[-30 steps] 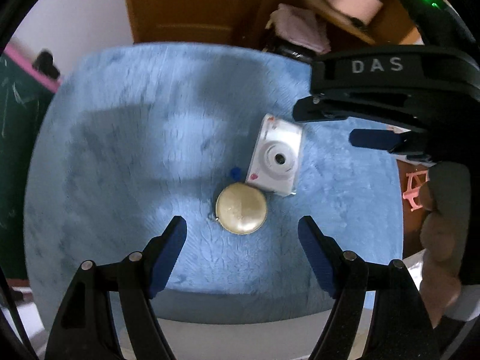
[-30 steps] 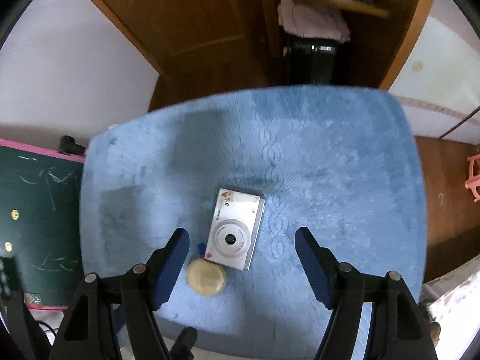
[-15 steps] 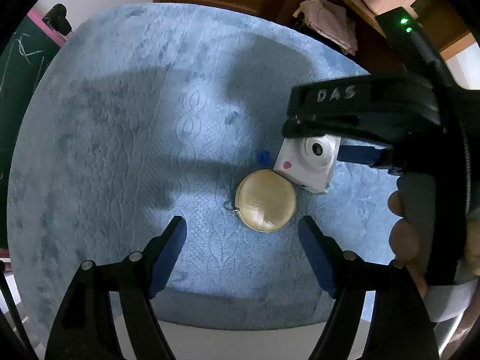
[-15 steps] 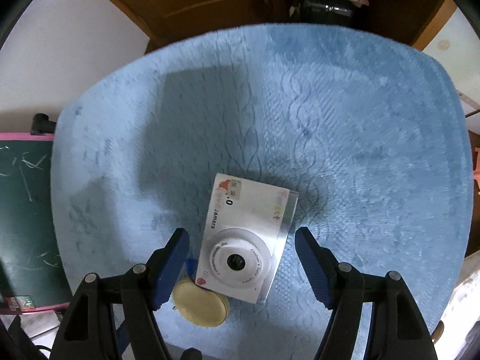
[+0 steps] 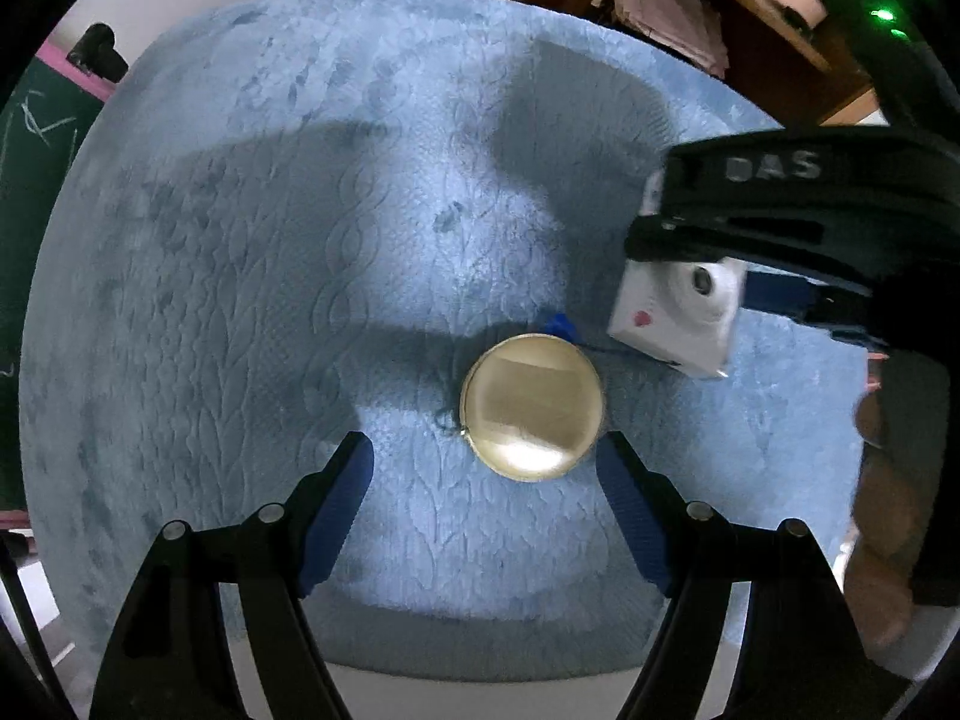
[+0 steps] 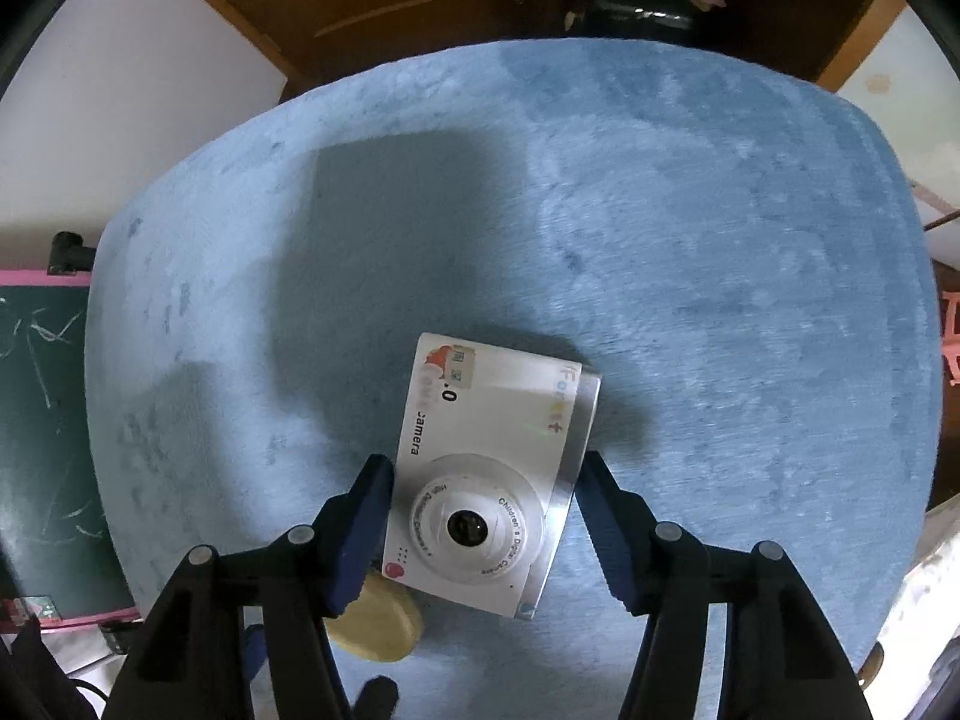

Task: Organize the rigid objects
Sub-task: 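Grasp the gold compact with the left tool while the right tool grasps the white photo device, then carry the gold compact with the left tool while the right tool carries the white device to the tray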

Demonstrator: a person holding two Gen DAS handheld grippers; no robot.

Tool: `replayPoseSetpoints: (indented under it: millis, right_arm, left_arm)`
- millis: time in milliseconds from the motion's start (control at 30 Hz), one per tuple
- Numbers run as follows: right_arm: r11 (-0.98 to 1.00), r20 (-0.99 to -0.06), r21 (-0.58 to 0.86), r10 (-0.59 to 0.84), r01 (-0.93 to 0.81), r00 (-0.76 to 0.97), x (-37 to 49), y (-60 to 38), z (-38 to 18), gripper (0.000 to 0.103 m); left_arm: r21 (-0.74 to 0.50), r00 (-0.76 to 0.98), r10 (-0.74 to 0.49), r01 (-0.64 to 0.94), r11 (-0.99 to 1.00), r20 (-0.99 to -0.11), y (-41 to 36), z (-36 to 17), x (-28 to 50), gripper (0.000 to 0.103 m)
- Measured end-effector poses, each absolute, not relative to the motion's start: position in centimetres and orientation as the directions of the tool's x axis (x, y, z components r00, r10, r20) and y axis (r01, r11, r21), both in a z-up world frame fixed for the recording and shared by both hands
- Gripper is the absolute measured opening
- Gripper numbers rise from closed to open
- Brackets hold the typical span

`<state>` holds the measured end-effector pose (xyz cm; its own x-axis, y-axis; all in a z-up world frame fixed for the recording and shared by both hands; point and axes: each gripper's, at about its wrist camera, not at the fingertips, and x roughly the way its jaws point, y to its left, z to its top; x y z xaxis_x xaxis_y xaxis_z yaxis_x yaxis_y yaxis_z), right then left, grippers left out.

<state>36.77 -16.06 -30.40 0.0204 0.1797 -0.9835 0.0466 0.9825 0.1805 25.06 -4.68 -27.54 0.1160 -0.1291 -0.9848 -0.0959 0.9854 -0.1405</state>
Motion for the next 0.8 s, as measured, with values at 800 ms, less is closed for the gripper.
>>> replayPoseSetpoints:
  millis: [800]
  right_arm:
    - [0.955, -0.966, 0.255, 0.246, 0.150, 0.072, 34.8, -23.7, -27.6, 0.063]
  left_arm:
    - [-0.068, 0.073, -0.067, -0.016, 0.998, -0.995, -8.7, -29.4, 25.9, 0.056]
